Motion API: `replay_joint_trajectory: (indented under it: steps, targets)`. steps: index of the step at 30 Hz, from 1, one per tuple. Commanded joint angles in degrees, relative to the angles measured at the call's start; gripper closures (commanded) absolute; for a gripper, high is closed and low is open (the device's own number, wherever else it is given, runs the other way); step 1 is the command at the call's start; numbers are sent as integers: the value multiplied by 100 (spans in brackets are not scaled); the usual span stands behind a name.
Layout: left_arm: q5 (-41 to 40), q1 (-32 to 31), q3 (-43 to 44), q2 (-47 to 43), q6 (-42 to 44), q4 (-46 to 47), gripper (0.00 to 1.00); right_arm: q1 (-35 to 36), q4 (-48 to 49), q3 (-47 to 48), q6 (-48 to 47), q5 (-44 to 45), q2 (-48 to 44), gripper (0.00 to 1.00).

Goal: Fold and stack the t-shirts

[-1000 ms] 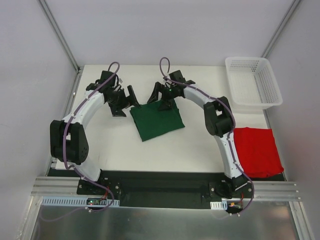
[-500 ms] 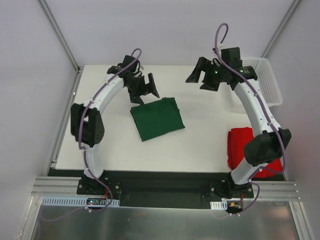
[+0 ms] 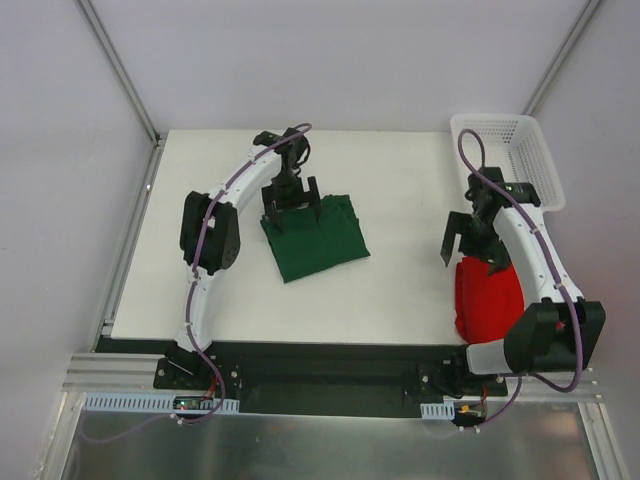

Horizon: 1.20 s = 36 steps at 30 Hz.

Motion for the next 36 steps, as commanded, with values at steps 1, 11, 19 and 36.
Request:
replay_joint_trajectory:
  steps: [1, 11, 19, 36]
  targets:
    - [-249, -172, -109, -190, -184, -346, 1, -476, -272, -683, 46, 840, -562, 4]
    - [-153, -436, -645, -435, -61, -127, 1, -2145, -107, -1667, 362, 1197, -1037, 4]
    - [-319, -524, -1462, -831, 62, 23, 1, -2877, -254, -1309, 2118, 693, -932, 4]
    - [-355, -594, -2060, -1323, 115, 164, 1, -3325, 570, -1334, 4880, 1167, -439, 4]
